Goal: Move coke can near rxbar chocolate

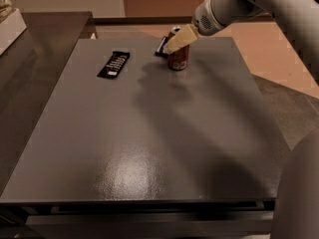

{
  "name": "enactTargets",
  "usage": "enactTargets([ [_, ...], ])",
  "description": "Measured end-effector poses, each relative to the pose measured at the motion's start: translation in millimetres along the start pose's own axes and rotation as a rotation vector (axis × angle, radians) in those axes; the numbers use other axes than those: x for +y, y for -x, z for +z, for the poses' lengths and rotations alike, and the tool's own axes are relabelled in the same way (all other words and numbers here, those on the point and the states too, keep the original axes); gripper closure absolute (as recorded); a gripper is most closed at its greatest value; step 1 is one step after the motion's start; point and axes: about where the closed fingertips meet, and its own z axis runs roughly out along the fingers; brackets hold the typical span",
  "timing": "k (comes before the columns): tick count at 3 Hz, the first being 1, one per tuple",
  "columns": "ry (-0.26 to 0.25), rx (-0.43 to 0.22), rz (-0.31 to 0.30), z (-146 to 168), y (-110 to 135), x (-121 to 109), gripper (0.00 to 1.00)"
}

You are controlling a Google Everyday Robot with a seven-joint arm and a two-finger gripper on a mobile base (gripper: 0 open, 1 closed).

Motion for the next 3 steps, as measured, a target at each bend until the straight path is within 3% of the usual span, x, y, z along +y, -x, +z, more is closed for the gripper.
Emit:
enactTargets([
  [2,0.061,0.009,0.017,7,0,3,0.64],
  [3,0.092,-0.023,-0.019,-5,15,20,0.87],
])
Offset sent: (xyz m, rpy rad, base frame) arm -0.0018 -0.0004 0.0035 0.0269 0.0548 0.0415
